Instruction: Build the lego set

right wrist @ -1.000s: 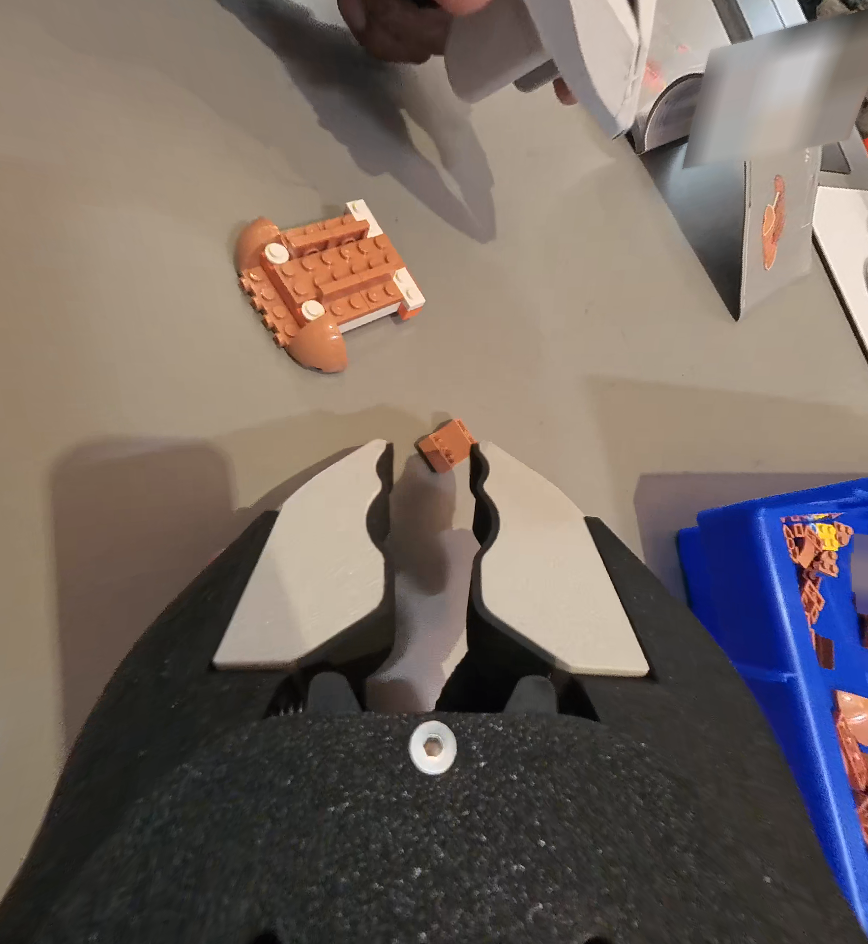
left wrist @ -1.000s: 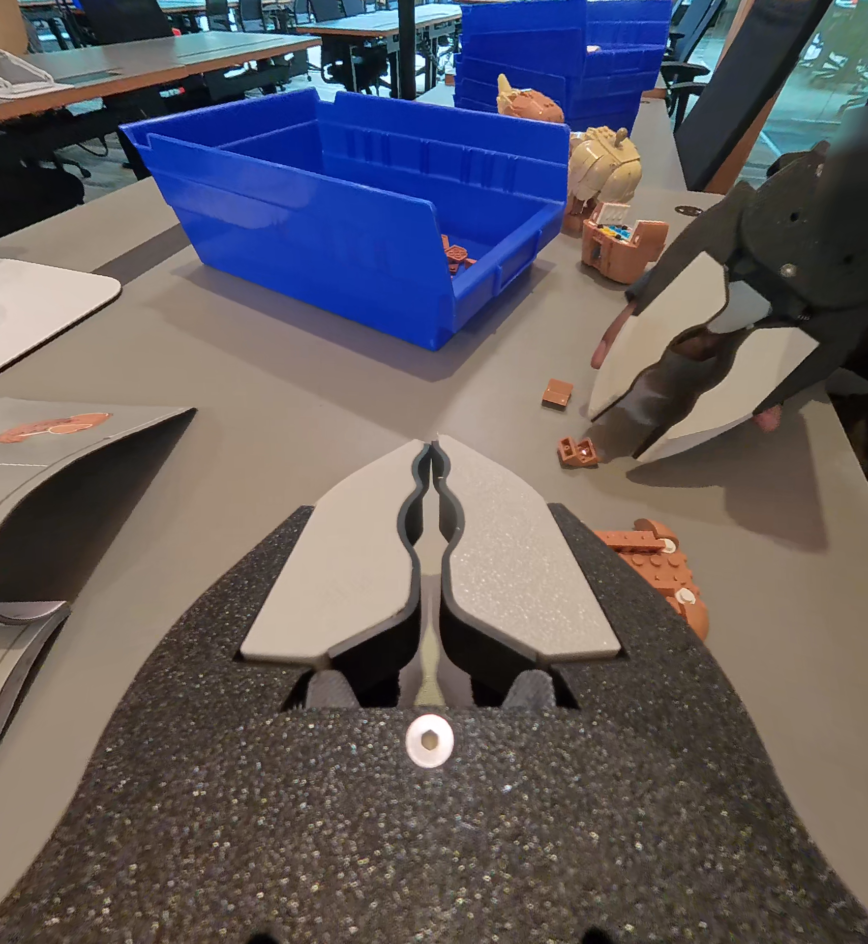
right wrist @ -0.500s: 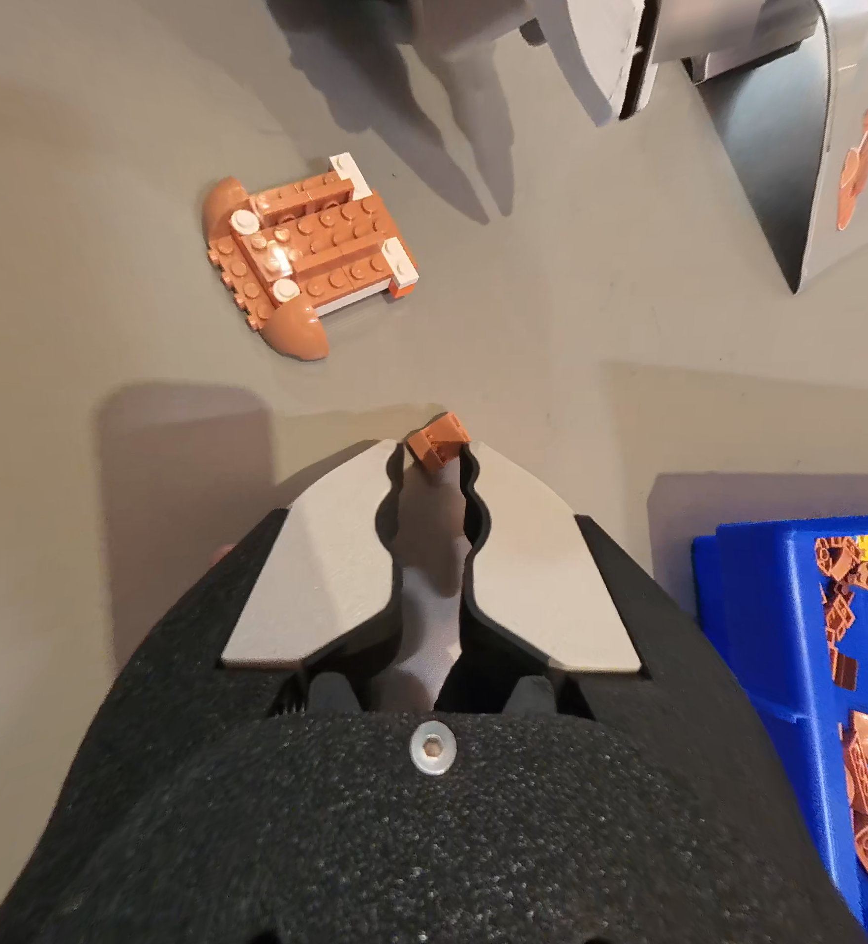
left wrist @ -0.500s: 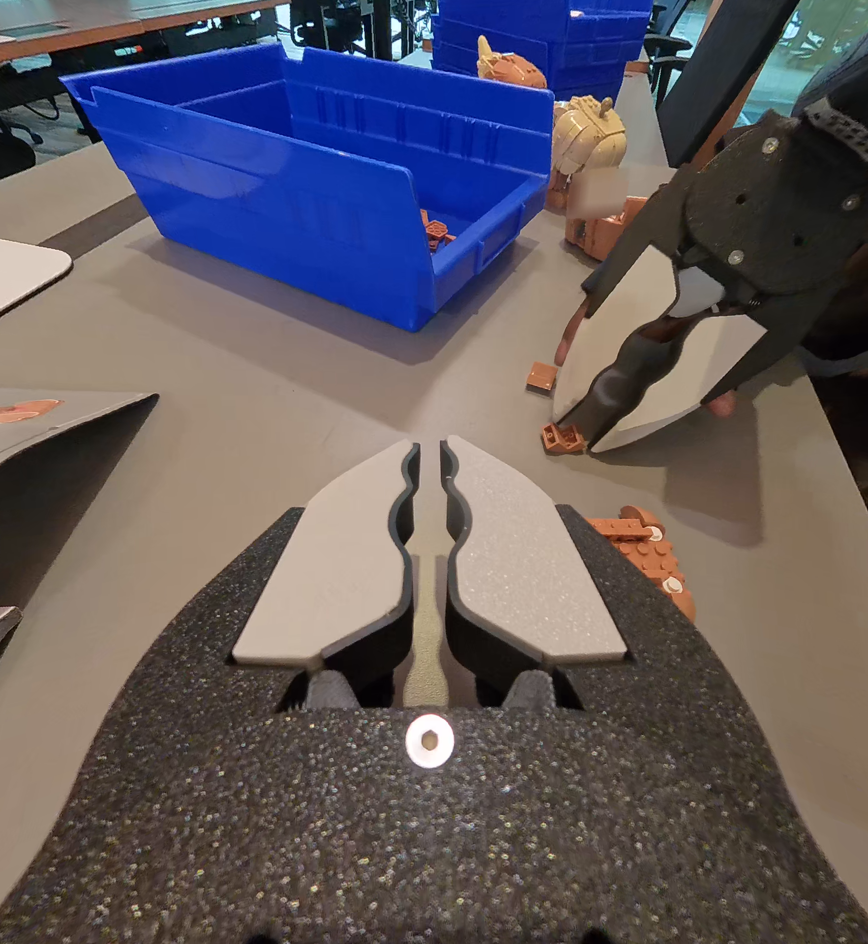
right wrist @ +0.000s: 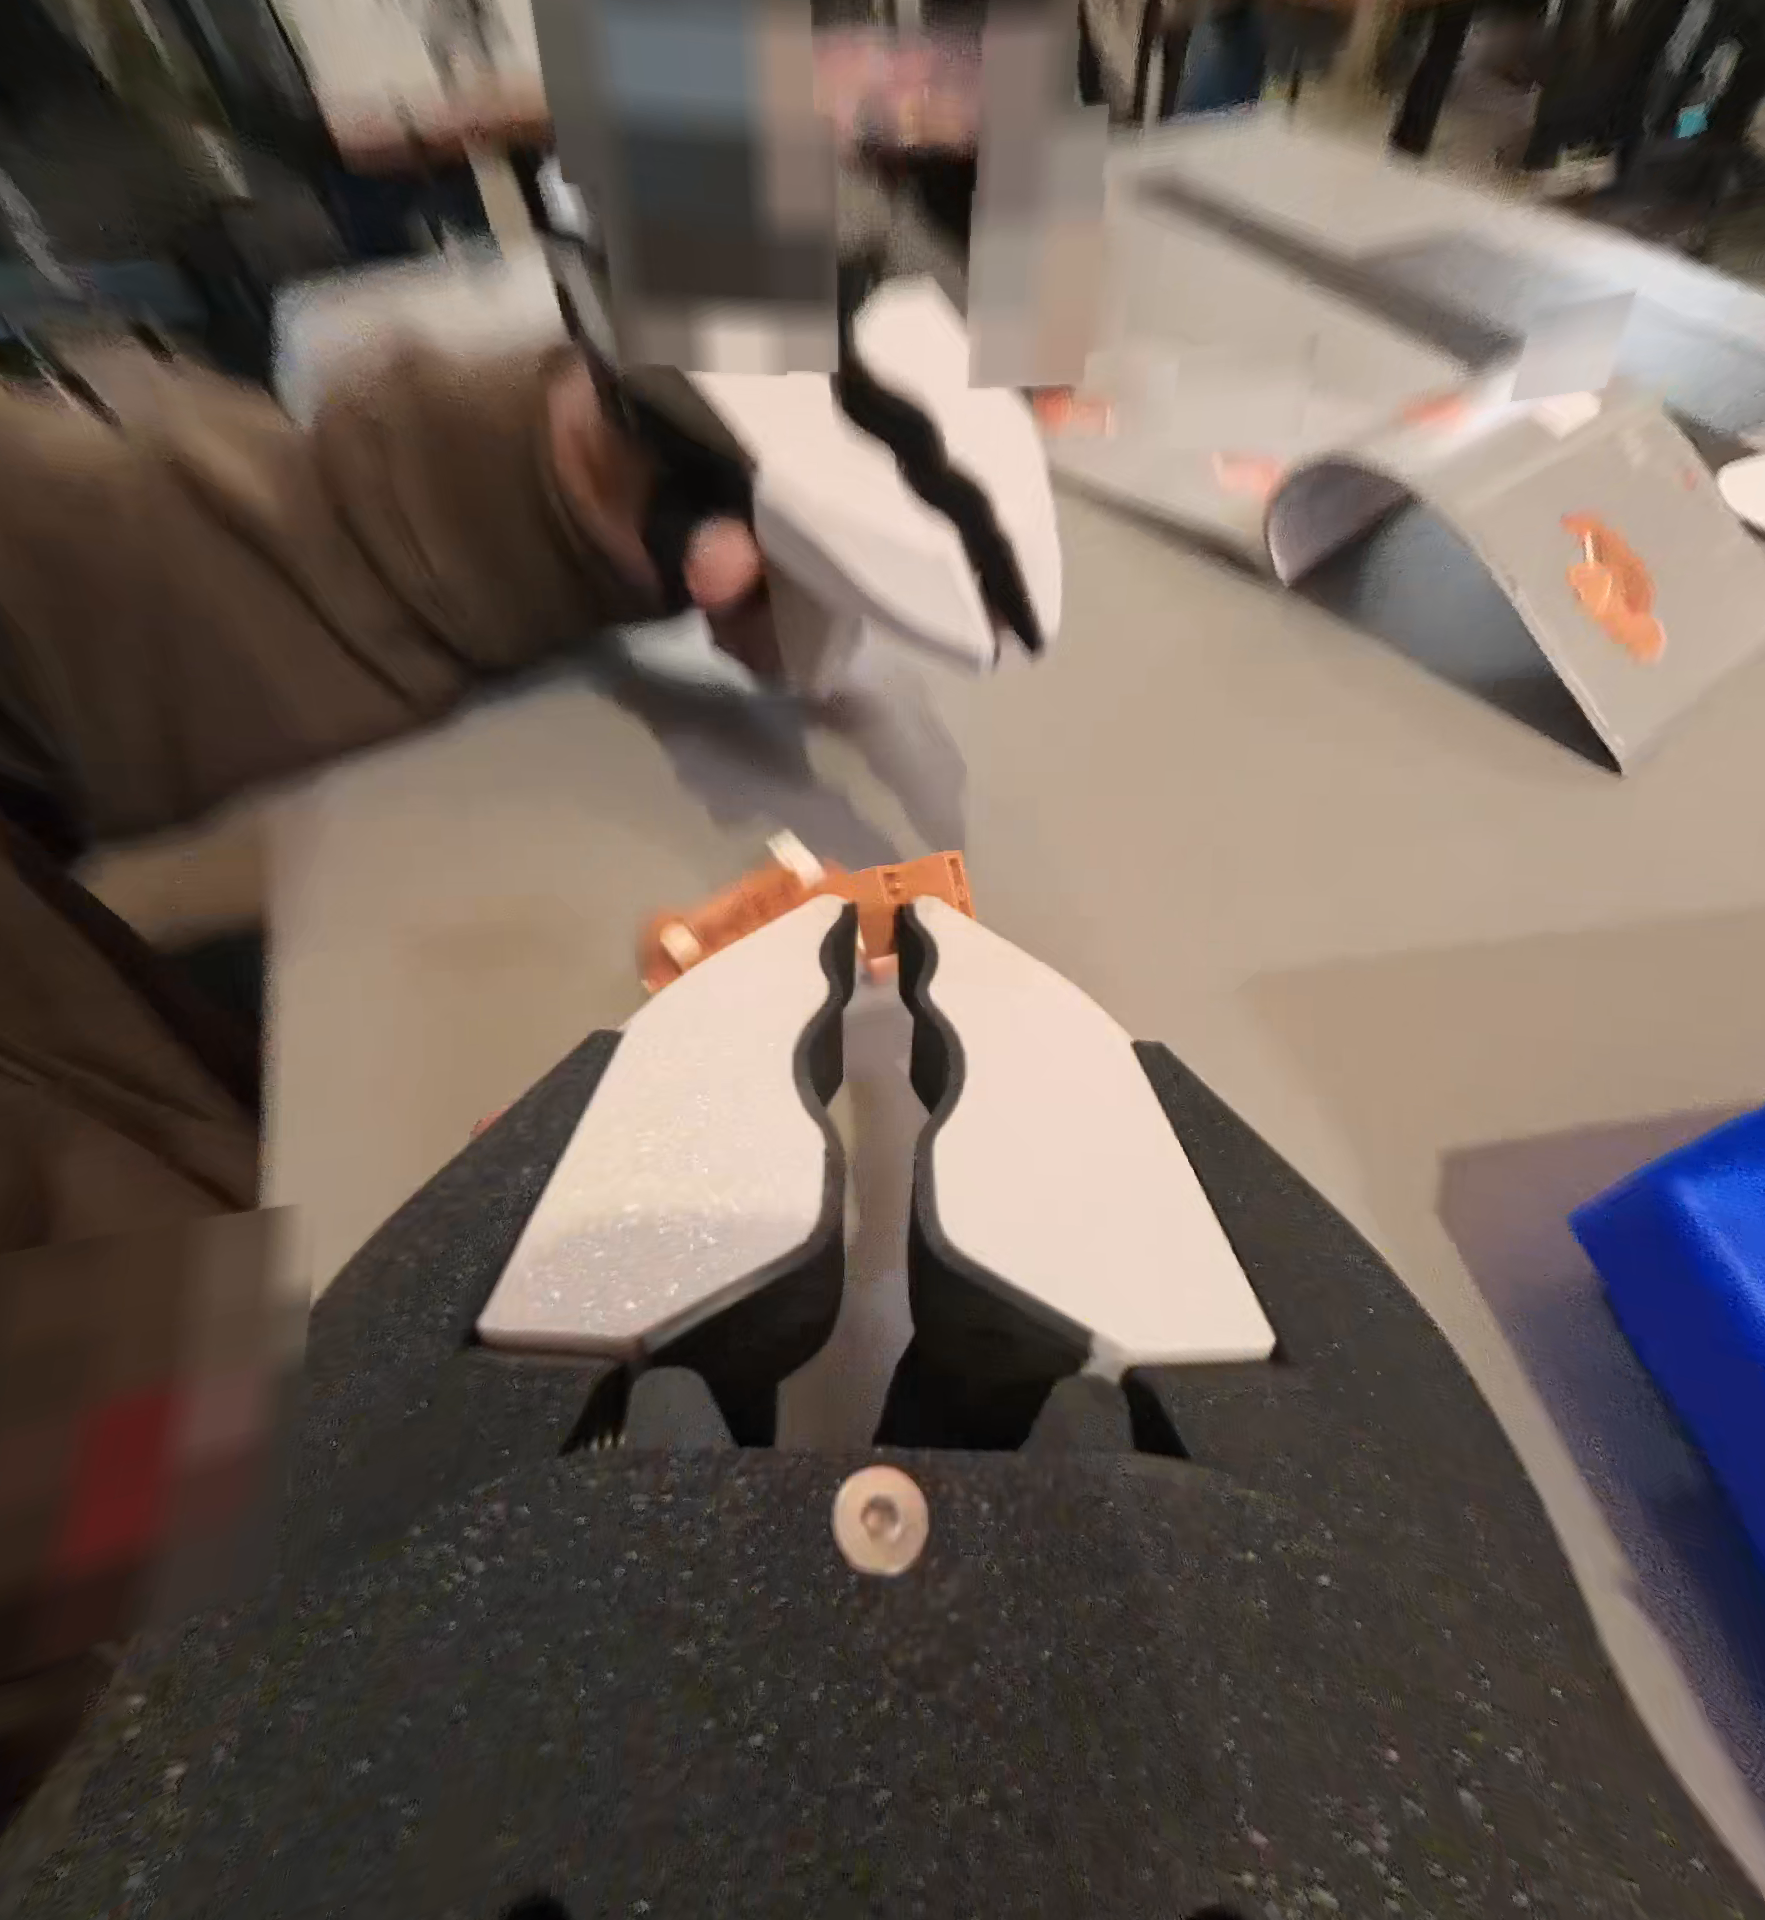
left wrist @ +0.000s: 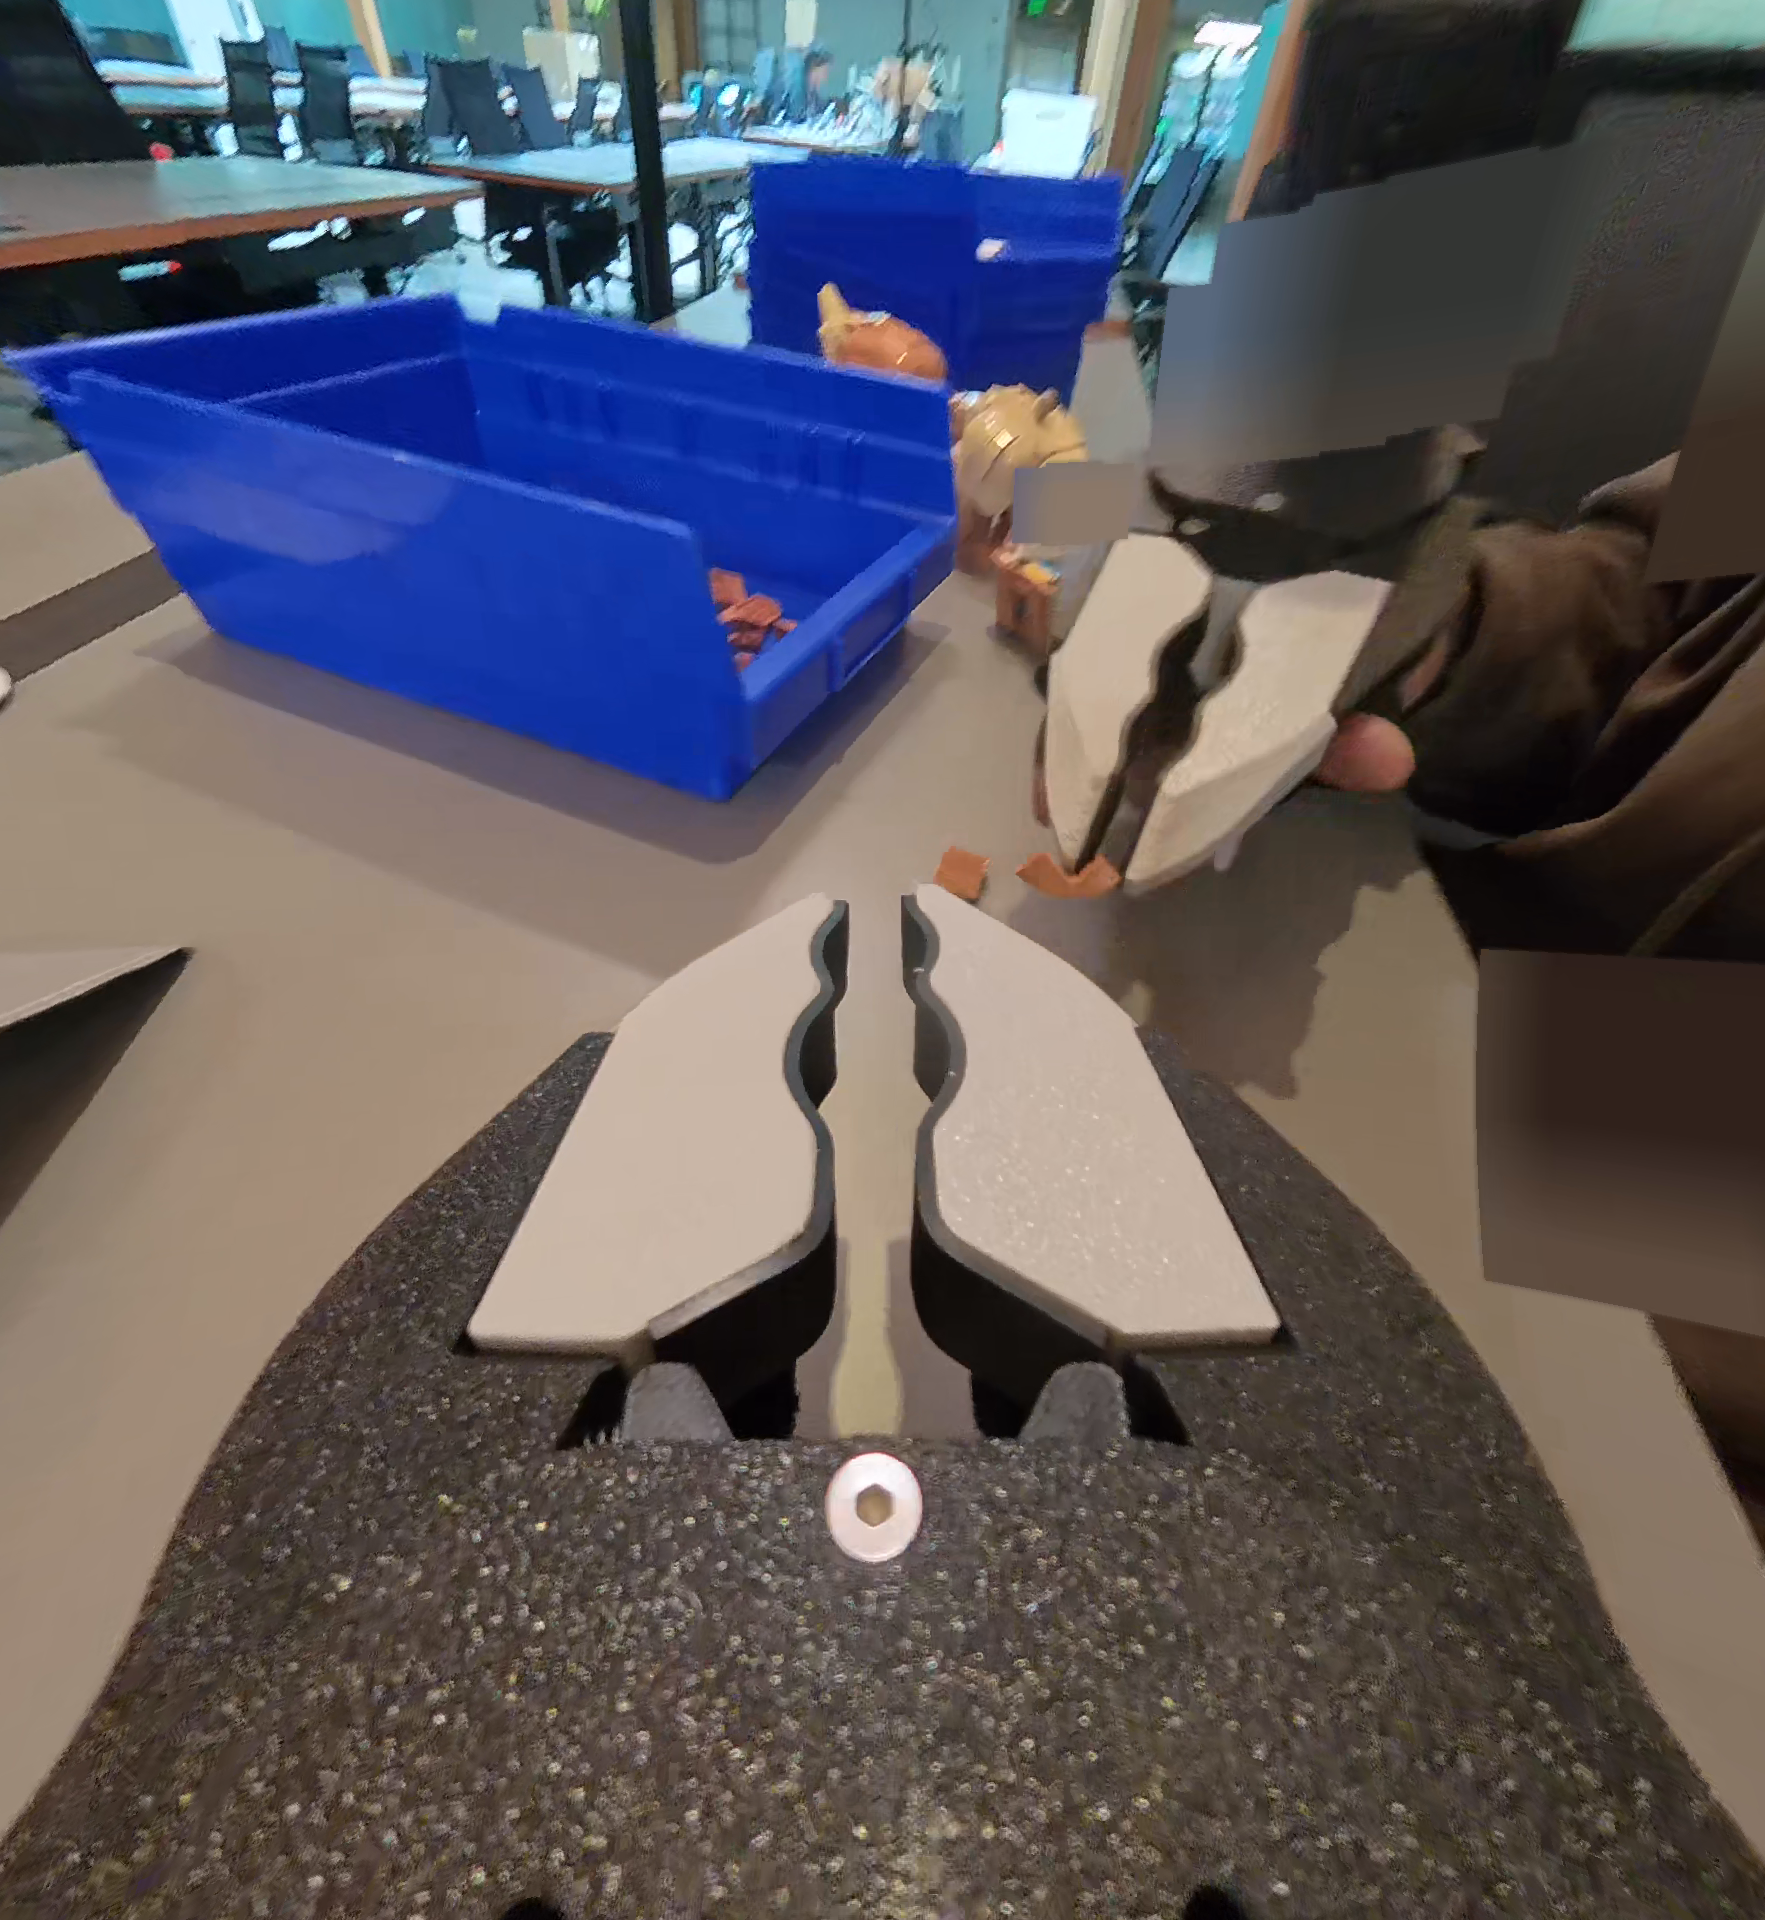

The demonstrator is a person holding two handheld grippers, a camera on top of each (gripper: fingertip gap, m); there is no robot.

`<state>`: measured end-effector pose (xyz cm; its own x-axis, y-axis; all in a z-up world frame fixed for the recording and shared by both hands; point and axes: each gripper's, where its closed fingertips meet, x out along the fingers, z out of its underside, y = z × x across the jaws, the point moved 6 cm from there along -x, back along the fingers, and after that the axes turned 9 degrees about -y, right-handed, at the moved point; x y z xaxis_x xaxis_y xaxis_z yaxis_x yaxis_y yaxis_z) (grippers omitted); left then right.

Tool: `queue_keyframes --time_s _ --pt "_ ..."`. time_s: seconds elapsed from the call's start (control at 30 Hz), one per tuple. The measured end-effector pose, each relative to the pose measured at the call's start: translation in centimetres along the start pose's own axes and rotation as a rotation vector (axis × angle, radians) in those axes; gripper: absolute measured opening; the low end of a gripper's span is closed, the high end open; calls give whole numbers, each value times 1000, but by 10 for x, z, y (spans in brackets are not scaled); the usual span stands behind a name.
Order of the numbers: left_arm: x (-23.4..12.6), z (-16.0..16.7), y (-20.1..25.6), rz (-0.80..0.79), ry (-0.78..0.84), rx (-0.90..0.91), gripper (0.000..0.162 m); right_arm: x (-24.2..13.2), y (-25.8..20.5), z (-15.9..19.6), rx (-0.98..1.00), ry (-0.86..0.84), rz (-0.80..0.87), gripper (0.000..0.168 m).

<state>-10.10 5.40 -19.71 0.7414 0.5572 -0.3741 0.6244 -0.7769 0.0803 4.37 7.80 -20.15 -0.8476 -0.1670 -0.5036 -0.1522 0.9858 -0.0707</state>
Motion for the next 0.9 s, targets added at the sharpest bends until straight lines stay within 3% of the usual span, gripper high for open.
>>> queue_keyframes --time_s 0.13,0.3,0.53,0.9 --pt "-2 -12 21 175 125 -39 15 -14 -7 -20 245 359 -250 7" --pt "-2 -22 34 324 239 -92 20 -10 -11 -22 499 563 -532 7" --pt "3 -23 45 441 234 -118 21 -4 -13 -22 571 600 -617 7" --pt "3 -21 42 459 249 -171 15 1 -11 -21 544 570 -598 7"
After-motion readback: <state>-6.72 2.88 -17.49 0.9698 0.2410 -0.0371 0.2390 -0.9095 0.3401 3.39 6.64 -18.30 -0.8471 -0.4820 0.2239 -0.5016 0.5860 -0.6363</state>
